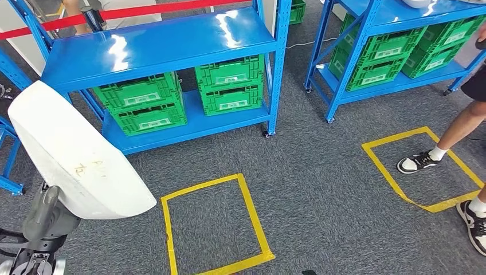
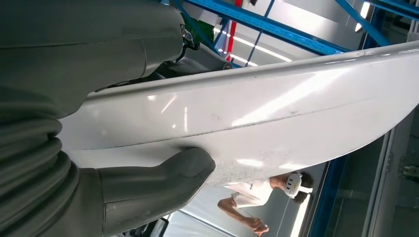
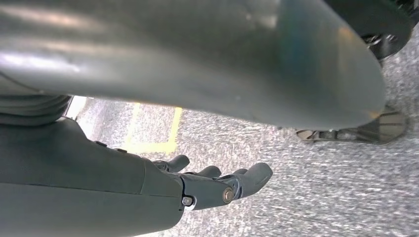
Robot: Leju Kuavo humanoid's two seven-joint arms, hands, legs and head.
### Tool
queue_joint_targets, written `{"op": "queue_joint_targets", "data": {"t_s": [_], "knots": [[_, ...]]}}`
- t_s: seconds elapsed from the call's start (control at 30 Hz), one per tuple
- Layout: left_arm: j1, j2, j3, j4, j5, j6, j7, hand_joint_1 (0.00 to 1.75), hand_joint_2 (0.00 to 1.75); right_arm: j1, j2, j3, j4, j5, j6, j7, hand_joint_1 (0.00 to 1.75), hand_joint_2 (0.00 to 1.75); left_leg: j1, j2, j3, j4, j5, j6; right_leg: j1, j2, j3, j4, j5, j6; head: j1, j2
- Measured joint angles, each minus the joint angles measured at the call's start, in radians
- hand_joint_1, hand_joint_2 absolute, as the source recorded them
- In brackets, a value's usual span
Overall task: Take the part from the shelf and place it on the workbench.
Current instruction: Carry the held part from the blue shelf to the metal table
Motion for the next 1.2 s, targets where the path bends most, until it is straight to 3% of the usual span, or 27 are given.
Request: {"op": "queue_joint_targets", "data": {"t_s": [0.07,0.1,0.17,0.2,0.23,0.3,0.33,0.37,0.4,0.47,0.53,0.57,0.6,0.67,0.7,0.73,0.8,0.83,0.87,0.9,0.93,0.97,1.0,1.07,1.1,1.13,1.2], "knots": [[-0.005,-0.001,0.003,-0.002,0.0,0.0,0.0,1.75,1.75,-0.001,0.0,0.0,0.0,-0.002,0.0,-0.002,0.0,0.0,-0.006,-0.002,0.072,-0.112,-0.02,0.01,0.0,0.0,-0.01,0.0,0.018,0.01,0.0,0.0],[-0.007,-0.002,0.005,-0.003,-0.001,0.0,0.001,1.75,1.75,-0.001,0.0,-0.001,0.0,-0.003,0.0,-0.001,0.0,0.0,-0.01,-0.003,0.082,-0.133,-0.025,0.016,0.0,0.0,-0.013,-0.003,0.028,0.016,0.0,0.0],[-0.015,-0.009,0.008,-0.001,-0.004,0.0,0.009,1.75,1.75,0.0,0.0,-0.003,0.0,-0.005,0.0,0.005,0.0,0.0,-0.007,-0.001,0.069,-0.141,-0.008,0.03,-0.001,0.001,-0.019,-0.006,0.034,0.027,0.0,0.0],[-0.02,-0.015,0.01,0.001,-0.006,0.0,0.014,1.75,1.75,0.001,0.0,-0.005,0.0,-0.008,0.0,0.007,0.0,0.0,-0.005,0.001,0.06,-0.144,0.004,0.04,-0.001,0.002,-0.027,0.008,0.014,0.033,0.002,0.0],[-0.026,-0.021,0.013,0.004,-0.009,0.0,0.018,1.75,1.75,0.001,0.0,-0.009,0.0,-0.013,0.0,0.007,0.0,0.0,-0.002,0.003,0.047,-0.145,0.016,0.048,-0.001,0.004,-0.041,0.042,-0.025,0.039,0.004,0.0],[-0.035,-0.029,0.02,0.009,-0.012,0.0,0.022,1.75,1.75,0.001,0.0,-0.016,0.0,-0.022,0.001,0.002,0.0,0.0,-0.001,0.007,0.017,-0.141,0.038,0.056,-0.004,0.006,-0.076,0.163,-0.125,0.047,0.007,0.0],[-0.039,-0.032,0.023,0.012,-0.014,0.0,0.023,1.75,1.75,0.001,0.0,-0.018,0.0,-0.025,0.001,-0.001,0.0,0.0,-0.001,0.008,0.0,-0.137,0.049,0.057,-0.005,0.006,-0.087,0.225,-0.156,0.051,0.007,0.0],[-0.044,-0.034,0.025,0.017,-0.016,0.0,0.025,1.75,1.75,0.001,0.0,-0.021,0.0,-0.028,0.001,-0.003,0.0,0.0,-0.001,0.009,-0.019,-0.132,0.06,0.057,-0.006,0.006,-0.088,0.266,-0.16,0.053,0.007,0.0],[-0.049,-0.037,0.026,0.021,-0.019,0.0,0.027,1.75,1.75,0.0,0.0,-0.024,0.0,-0.031,0.001,-0.006,0.0,0.0,-0.001,0.009,-0.039,-0.126,0.07,0.055,-0.007,0.006,-0.074,0.278,-0.143,0.055,0.007,0.0],[-0.056,-0.041,0.028,0.027,-0.025,0.0,0.029,1.75,1.75,-0.001,-0.001,-0.031,0.0,-0.039,0.001,-0.016,0.0,0.0,0.0,0.009,-0.076,-0.111,0.089,0.049,-0.009,0.006,0.0,0.21,-0.087,0.055,0.007,0.0],[-0.06,-0.044,0.031,0.028,-0.03,0.0,0.029,1.75,1.75,-0.004,-0.001,-0.037,0.0,-0.043,0.0,-0.022,0.0,0.0,-0.001,0.009,-0.105,-0.096,0.104,0.038,-0.007,0.007,0.097,0.074,-0.096,0.047,0.007,0.0],[-0.065,-0.046,0.033,0.029,-0.033,0.0,0.029,1.75,1.75,-0.006,-0.001,-0.038,0.0,-0.044,0.0,-0.023,0.0,0.0,-0.002,0.01,-0.112,-0.092,0.113,0.032,-0.005,0.009,0.124,0.025,-0.111,0.042,0.007,0.0],[-0.07,-0.047,0.033,0.029,-0.034,0.0,0.03,1.75,1.75,-0.006,-0.001,-0.039,0.0,-0.044,0.0,-0.022,0.0,0.0,-0.003,0.01,-0.116,-0.093,0.123,0.025,-0.002,0.01,0.135,-0.002,-0.123,0.035,0.007,0.0],[-0.076,-0.048,0.034,0.031,-0.039,0.0,0.03,1.75,1.75,-0.005,0.0,-0.042,0.0,-0.045,0.0,-0.019,0.0,0.0,-0.001,0.009,-0.119,-0.098,0.137,0.013,-0.003,0.009,0.121,-0.008,-0.11,0.018,0.007,0.0],[-0.077,-0.048,0.034,0.031,-0.041,0.0,0.031,1.75,1.75,-0.005,0.001,-0.043,0.0,-0.045,0.0,-0.016,0.0,0.0,0.001,0.008,-0.126,-0.09,0.12,0.007,-0.004,0.007,0.111,-0.009,-0.098,0.009,0.006,0.0],[-0.078,-0.048,0.035,0.031,-0.043,0.0,0.032,1.75,1.75,-0.005,0.001,-0.044,0.0,-0.046,0.0,-0.012,0.0,0.0,0.002,0.006,-0.136,-0.065,0.083,0.002,-0.006,0.004,0.1,-0.01,-0.085,0.001,0.006,0.0],[-0.082,-0.049,0.036,0.03,-0.045,0.0,0.034,1.75,1.75,-0.006,0.001,-0.047,0.0,-0.046,0.0,-0.006,0.0,0.0,0.004,0.005,-0.159,0.039,-0.024,-0.006,-0.005,0.002,0.071,-0.011,-0.06,-0.008,0.004,0.0],[-0.083,-0.049,0.036,0.031,-0.045,0.0,0.034,1.75,1.75,-0.006,0.001,-0.048,0.0,-0.046,0.0,-0.004,0.0,0.0,0.005,0.004,-0.166,0.102,-0.062,-0.008,-0.004,0.001,0.056,-0.01,-0.047,-0.009,0.004,0.0],[-0.084,-0.05,0.036,0.031,-0.045,0.001,0.034,1.75,1.75,-0.006,0.001,-0.049,0.0,-0.046,0.0,-0.003,0.0,0.0,0.005,0.004,-0.166,0.154,-0.074,-0.009,-0.003,0.0,0.04,-0.009,-0.033,-0.009,0.004,0.0],[-0.084,-0.05,0.036,0.031,-0.045,0.001,0.035,1.75,1.75,-0.005,0.001,-0.05,0.0,-0.046,0.0,-0.003,0.0,0.0,0.005,0.004,-0.154,0.183,-0.062,-0.008,-0.002,0.0,0.022,-0.007,-0.02,-0.008,0.004,0.0],[-0.084,-0.049,0.036,0.032,-0.046,0.002,0.035,1.75,1.75,-0.005,0.001,-0.052,0.0,-0.047,0.0,-0.003,0.0,0.0,0.004,0.003,-0.128,0.179,-0.033,-0.006,-0.001,0.0,0.005,-0.005,-0.006,-0.007,0.004,0.0],[-0.084,-0.048,0.037,0.031,-0.046,0.002,0.034,1.75,1.75,-0.005,0.001,-0.054,0.0,-0.049,0.0,-0.004,0.0,0.0,0.004,0.003,-0.082,0.137,-0.007,-0.001,-0.001,0.0,-0.012,-0.003,0.007,-0.004,0.004,0.0],[-0.084,-0.047,0.038,0.03,-0.046,0.002,0.033,1.75,1.75,-0.005,0.001,-0.056,0.0,-0.051,0.0,-0.006,0.0,0.0,0.002,0.002,-0.022,0.069,-0.001,0.005,0.0,0.0,-0.026,-0.001,0.019,-0.001,0.005,0.0],[-0.087,-0.044,0.04,0.025,-0.046,0.002,0.032,1.75,1.75,-0.005,0.001,-0.059,0.0,-0.054,0.0,-0.006,0.0,0.0,-0.004,0.001,0.09,-0.085,-0.037,0.015,0.001,0.0,-0.039,0.0,0.04,0.007,0.005,0.0],[-0.089,-0.044,0.041,0.024,-0.046,0.002,0.032,1.75,1.75,-0.005,0.002,-0.06,0.0,-0.054,0.0,-0.005,0.0,0.0,-0.008,0.0,0.114,-0.129,-0.054,0.02,0.0,-0.001,-0.042,-0.003,0.051,0.013,0.005,0.0],[-0.092,-0.044,0.041,0.024,-0.046,0.002,0.031,1.75,1.75,-0.004,0.002,-0.061,0.0,-0.054,0.0,-0.004,0.0,0.0,-0.011,0.0,0.12,-0.153,-0.056,0.026,-0.001,-0.001,-0.044,-0.008,0.064,0.019,0.005,0.0],[-0.096,-0.045,0.041,0.027,-0.046,0.003,0.031,1.75,1.75,-0.001,0.002,-0.064,0.0,-0.053,0.0,-0.005,0.0,0.0,-0.009,0.003,0.098,-0.157,-0.034,0.042,-0.004,0.0,-0.052,-0.008,0.063,0.033,0.004,0.0]]}}
